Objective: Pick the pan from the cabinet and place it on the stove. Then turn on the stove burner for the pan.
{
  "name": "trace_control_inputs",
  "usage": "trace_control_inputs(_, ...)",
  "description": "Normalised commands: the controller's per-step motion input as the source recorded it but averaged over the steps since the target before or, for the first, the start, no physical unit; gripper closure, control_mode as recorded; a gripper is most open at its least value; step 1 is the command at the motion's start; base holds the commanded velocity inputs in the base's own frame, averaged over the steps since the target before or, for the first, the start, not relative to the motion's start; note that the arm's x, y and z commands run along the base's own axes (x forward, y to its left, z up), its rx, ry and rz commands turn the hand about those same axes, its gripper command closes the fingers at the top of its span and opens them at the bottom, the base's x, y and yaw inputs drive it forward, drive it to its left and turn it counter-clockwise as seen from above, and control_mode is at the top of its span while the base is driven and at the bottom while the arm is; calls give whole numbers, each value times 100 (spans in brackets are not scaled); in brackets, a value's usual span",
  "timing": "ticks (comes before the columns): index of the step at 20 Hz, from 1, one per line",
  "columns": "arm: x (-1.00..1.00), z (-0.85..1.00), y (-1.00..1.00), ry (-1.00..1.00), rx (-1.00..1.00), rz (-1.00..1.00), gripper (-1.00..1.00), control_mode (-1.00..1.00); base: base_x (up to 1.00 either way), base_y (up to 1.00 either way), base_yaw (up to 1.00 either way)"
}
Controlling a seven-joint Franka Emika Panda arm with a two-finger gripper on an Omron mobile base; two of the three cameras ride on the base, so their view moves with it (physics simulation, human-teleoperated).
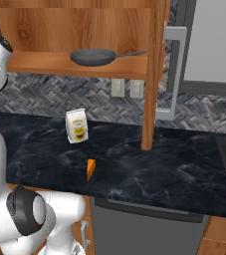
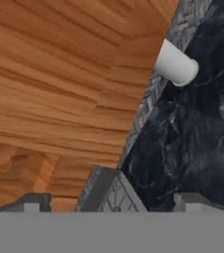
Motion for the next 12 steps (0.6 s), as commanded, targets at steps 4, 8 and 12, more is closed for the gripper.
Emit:
trace_control_inputs(4,-7,9,-70,-35,-11,-8,-100,-100,0,0,0)
trace_control_inputs(8,-1,3,-71,-39,-10,-5,-100,-100,0,0,0)
trace_control_inputs(12,0,1,-68,-39,-11,-5,-100,-100,0,0,0)
